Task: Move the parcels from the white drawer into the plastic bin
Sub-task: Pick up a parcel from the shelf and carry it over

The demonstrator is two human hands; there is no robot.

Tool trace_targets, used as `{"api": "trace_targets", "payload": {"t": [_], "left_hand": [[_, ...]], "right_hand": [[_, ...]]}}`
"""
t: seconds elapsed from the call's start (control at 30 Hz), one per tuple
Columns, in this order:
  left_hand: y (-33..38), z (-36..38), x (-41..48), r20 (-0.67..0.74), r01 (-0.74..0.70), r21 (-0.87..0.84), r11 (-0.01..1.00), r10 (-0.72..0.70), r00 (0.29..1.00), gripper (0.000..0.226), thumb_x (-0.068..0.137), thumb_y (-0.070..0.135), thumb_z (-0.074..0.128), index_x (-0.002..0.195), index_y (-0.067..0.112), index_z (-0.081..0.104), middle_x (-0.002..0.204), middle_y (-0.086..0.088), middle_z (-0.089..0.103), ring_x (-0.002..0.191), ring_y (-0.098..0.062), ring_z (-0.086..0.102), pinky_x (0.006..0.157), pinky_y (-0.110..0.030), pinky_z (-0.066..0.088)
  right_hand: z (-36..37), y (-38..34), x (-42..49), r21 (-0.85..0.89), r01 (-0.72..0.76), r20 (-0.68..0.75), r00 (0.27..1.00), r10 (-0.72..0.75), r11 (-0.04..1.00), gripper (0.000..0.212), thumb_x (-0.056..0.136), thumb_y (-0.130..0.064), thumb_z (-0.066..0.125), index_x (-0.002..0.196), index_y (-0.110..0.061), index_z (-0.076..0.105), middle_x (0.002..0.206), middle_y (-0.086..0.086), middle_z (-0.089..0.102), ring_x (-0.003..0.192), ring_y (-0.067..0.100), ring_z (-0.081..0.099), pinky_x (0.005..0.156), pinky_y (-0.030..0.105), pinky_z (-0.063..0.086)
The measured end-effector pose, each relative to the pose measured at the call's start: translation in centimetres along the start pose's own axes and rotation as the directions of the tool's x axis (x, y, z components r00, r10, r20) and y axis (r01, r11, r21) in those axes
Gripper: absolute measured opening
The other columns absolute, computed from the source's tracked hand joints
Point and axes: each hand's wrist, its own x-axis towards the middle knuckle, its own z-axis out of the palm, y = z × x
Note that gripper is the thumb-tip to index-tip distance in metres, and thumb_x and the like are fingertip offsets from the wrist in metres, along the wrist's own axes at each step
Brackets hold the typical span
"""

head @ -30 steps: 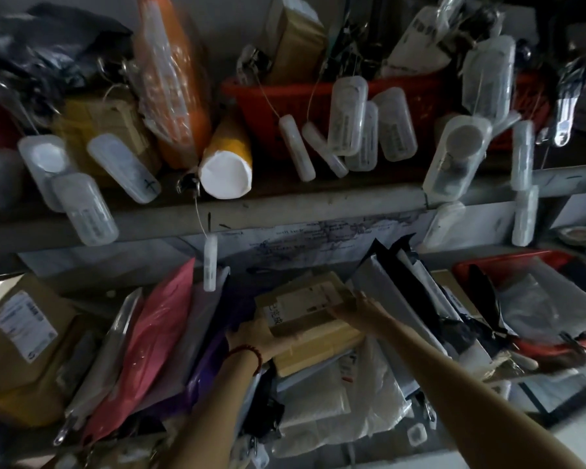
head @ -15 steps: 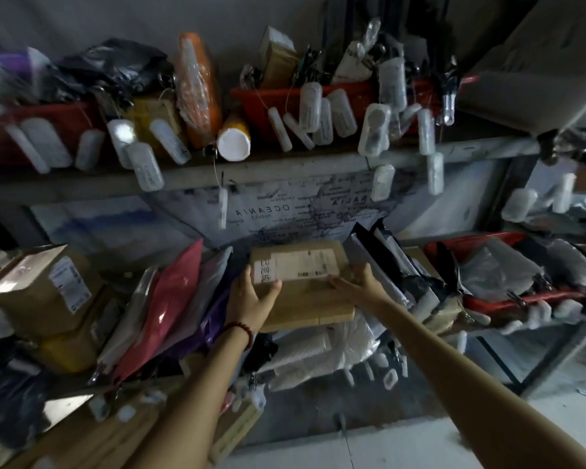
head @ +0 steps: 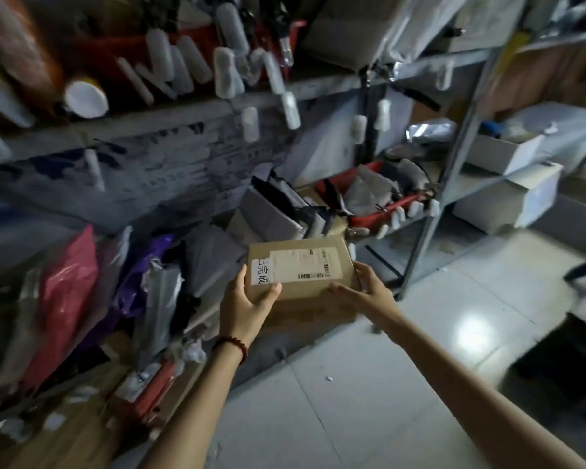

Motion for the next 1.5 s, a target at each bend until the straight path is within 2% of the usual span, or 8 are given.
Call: {"api": "trace_targets", "payload": {"t": [0.2, 0.47, 0.6, 0.8, 0.93, 1.1, 1.23, 1.5], "left_hand": [[1.2, 6.0, -0.8, 0.306, -0.105, -0.008, 0.994, 0.102, 0.947, 0.074, 0.081, 0.04, 0.072, 0.142, 0.016, 0.04, 0.129, 0.001, 0.057, 0.113, -0.013, 0.054, 0.09, -0.022, 0.042], [5.4, 15.8, -4.3, 0.585, -0.169, -0.126, 0.978, 0.211, 0.783, 0.089, 0.06, 0.055, 0.074, 0.135, 0.017, 0.046, 0.115, 0.005, 0.062, 0.105, -0.01, 0.06, 0.095, -0.034, 0.05], [8.1, 20.8, -5.0, 0.684, -0.265, -0.172, 0.949, 0.309, 0.661, 0.068, 0.077, 0.035, 0.077, 0.136, 0.018, 0.047, 0.111, 0.011, 0.058, 0.101, -0.006, 0.057, 0.089, -0.026, 0.049], [10.7, 26.9, -4.5, 0.715, -0.255, -0.292, 0.922, 0.388, 0.582, 0.069, 0.08, 0.03, 0.075, 0.14, 0.022, 0.043, 0.128, 0.008, 0.057, 0.108, 0.005, 0.056, 0.082, -0.009, 0.049], [12.0, 29.6, -3.0, 0.719, -0.201, -0.295, 0.934, 0.356, 0.597, 0.088, 0.07, 0.049, 0.072, 0.145, 0.024, 0.035, 0.138, 0.009, 0.05, 0.119, -0.002, 0.05, 0.086, -0.016, 0.047], [13.8, 32.9, 2.1, 0.762, -0.165, -0.306, 0.937, 0.346, 0.547, 0.08, 0.071, 0.041, 0.08, 0.139, 0.03, 0.04, 0.126, 0.016, 0.056, 0.113, 0.004, 0.051, 0.081, -0.005, 0.044], [15.2, 36.3, 8.0, 0.809, -0.149, -0.28, 0.948, 0.317, 0.495, 0.091, 0.062, 0.057, 0.073, 0.142, 0.033, 0.037, 0.139, 0.012, 0.048, 0.126, -0.007, 0.045, 0.092, -0.017, 0.04], [22.6, 43.3, 16.2, 0.827, -0.349, -0.262, 0.9, 0.396, 0.399, 0.066, 0.082, 0.032, 0.07, 0.141, 0.029, 0.039, 0.13, 0.015, 0.04, 0.118, -0.01, 0.046, 0.091, -0.025, 0.043]], "right_hand": [[-4.5, 3.7, -5.9, 0.034, -0.092, -0.253, 0.963, 0.097, 0.995, 0.065, 0.083, -0.033, 0.073, 0.139, -0.025, 0.042, 0.126, -0.01, 0.052, 0.109, 0.017, 0.058, 0.079, 0.02, 0.05], [-12.0, 9.4, -12.8, 0.168, -0.233, -0.559, 0.778, 0.287, 0.958, 0.063, 0.081, -0.042, 0.073, 0.137, -0.031, 0.045, 0.136, -0.005, 0.055, 0.116, 0.016, 0.057, 0.098, 0.036, 0.05], [-15.7, 11.4, -14.5, 0.194, -0.281, -0.621, 0.706, 0.34, 0.94, 0.06, 0.084, -0.043, 0.069, 0.137, -0.033, 0.044, 0.133, -0.008, 0.055, 0.116, 0.013, 0.056, 0.09, 0.029, 0.051], [-20.5, 12.8, -13.8, 0.188, -0.24, -0.699, 0.649, 0.301, 0.952, 0.064, 0.085, -0.035, 0.07, 0.141, -0.031, 0.04, 0.125, -0.012, 0.052, 0.106, 0.011, 0.057, 0.084, 0.023, 0.051], [-22.7, 13.1, -11.4, 0.207, -0.233, -0.703, 0.64, 0.31, 0.95, 0.074, 0.083, -0.035, 0.072, 0.146, -0.034, 0.033, 0.126, -0.014, 0.048, 0.101, 0.006, 0.058, 0.083, 0.023, 0.053], [-24.8, 13.6, -5.3, 0.259, -0.235, -0.68, 0.644, 0.349, 0.937, 0.079, 0.081, -0.034, 0.074, 0.146, -0.039, 0.031, 0.126, -0.016, 0.048, 0.104, 0.014, 0.062, 0.087, 0.028, 0.053], [-26.5, 14.0, -0.1, 0.287, -0.232, -0.691, 0.622, 0.369, 0.929, 0.08, 0.08, -0.034, 0.075, 0.146, -0.04, 0.03, 0.129, -0.014, 0.048, 0.108, 0.015, 0.061, 0.094, 0.035, 0.053], [-31.0, 13.9, 8.1, 0.376, -0.186, -0.748, 0.517, 0.416, 0.908, 0.076, 0.076, -0.034, 0.077, 0.137, -0.048, 0.034, 0.131, -0.013, 0.05, 0.11, 0.018, 0.061, 0.096, 0.04, 0.051]]}}
